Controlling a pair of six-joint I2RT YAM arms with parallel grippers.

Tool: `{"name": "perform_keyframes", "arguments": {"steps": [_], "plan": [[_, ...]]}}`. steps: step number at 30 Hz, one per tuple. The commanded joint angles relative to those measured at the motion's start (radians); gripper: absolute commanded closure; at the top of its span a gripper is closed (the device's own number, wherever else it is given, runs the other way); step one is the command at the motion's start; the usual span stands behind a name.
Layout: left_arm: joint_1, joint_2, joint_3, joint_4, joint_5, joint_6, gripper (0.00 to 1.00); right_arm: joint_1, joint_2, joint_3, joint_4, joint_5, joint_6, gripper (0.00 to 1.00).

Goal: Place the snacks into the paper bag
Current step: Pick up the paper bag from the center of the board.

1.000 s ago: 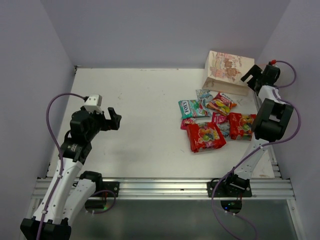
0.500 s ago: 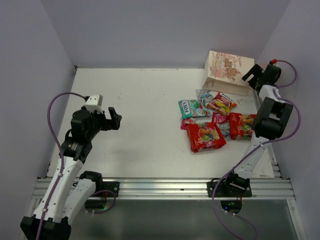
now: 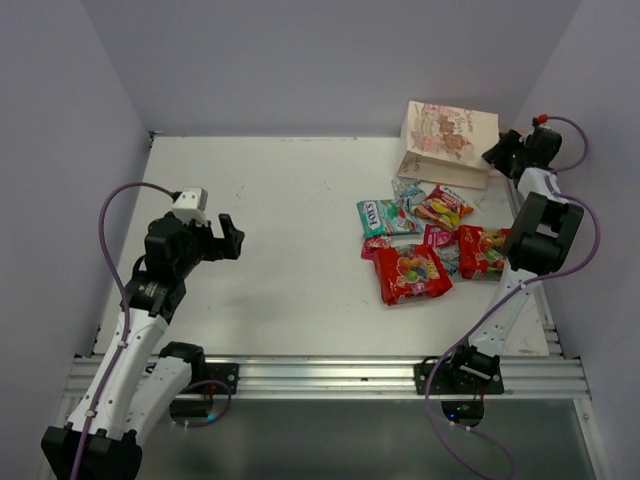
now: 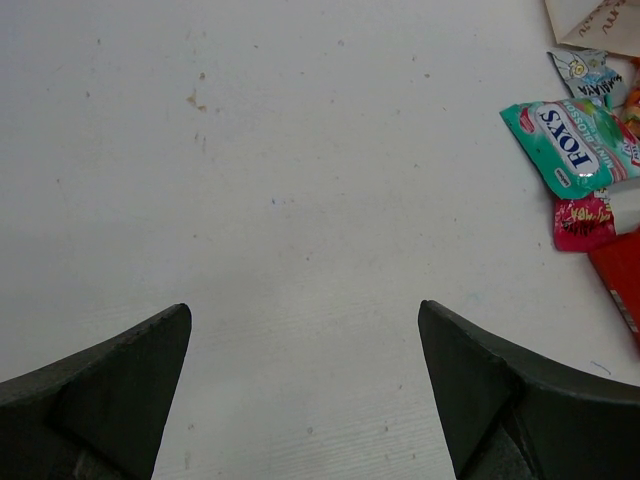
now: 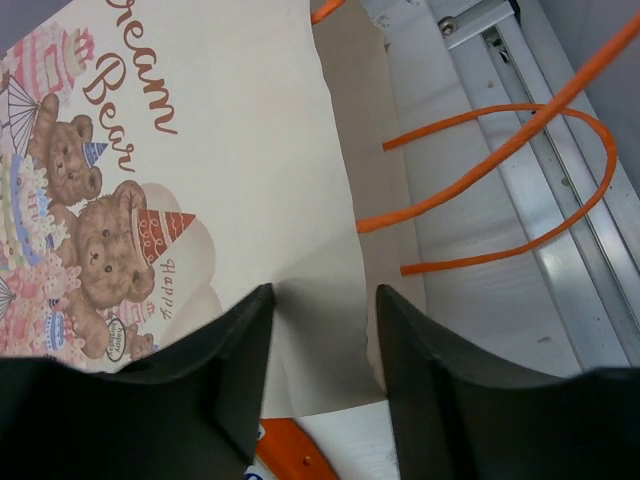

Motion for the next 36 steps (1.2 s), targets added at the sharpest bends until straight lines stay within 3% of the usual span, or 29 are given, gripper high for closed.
{"name": "perform_keyframes", "arguments": {"steps": [1,4,13,25,36], "plan": [[-0.001,0.0,0.008,0.037,0.005,0.012,0.0,-0.005,-0.012,0.048,0.031,-0.092,-0.012,0.57],[-0.001,0.0,0.008,0.034,0.005,0.012,0.0,-0.003,-0.024,0.045,0.057,-0.115,-0.004,0.71],[-0.001,-0.012,0.006,0.035,0.005,0.01,0.0,-0.003,-0.098,0.021,0.116,-0.192,0.027,1.0],[-0.001,-0.023,0.005,0.034,-0.003,0.007,0.0,0.023,-0.187,-0.051,0.258,-0.308,0.152,1.0],[-0.001,-0.027,0.006,0.031,-0.01,0.005,0.0,0.216,-0.271,-0.11,0.305,-0.242,0.166,1.0]]}}
